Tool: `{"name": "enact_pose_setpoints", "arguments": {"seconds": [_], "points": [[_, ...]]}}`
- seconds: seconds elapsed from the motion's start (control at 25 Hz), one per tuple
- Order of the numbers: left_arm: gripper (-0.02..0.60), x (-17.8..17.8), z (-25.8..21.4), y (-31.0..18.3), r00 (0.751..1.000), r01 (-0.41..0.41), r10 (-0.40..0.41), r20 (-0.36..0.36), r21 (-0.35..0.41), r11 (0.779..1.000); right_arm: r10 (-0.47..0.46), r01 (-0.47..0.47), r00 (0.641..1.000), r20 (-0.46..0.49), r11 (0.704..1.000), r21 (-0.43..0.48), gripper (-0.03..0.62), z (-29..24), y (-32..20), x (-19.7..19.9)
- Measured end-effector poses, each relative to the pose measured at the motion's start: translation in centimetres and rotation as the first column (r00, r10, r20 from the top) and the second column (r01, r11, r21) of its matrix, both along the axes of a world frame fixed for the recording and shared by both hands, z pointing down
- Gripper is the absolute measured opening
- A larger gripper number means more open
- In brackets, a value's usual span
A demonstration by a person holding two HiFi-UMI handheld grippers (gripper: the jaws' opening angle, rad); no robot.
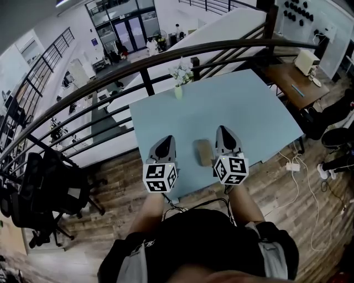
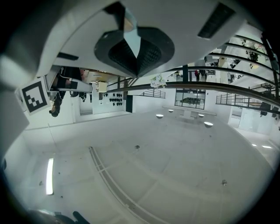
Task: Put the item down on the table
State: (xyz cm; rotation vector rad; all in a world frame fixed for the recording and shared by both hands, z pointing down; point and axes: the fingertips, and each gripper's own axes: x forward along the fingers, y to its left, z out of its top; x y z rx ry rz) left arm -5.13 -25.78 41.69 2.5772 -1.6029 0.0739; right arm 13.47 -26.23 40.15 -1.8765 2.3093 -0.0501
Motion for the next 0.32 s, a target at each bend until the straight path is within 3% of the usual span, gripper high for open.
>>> {"name": "enact_pose_setpoints", "arguments": {"seconds": [0.32], "points": [[0.011,-0.13,-0.17,0.49,1.000,0.001,-0.001,0.005,0.003,1.000,-0.014,0.014,1.000,0.004,1.000,-0.005,0.002,-0.13,0.33,-0.12]]}}
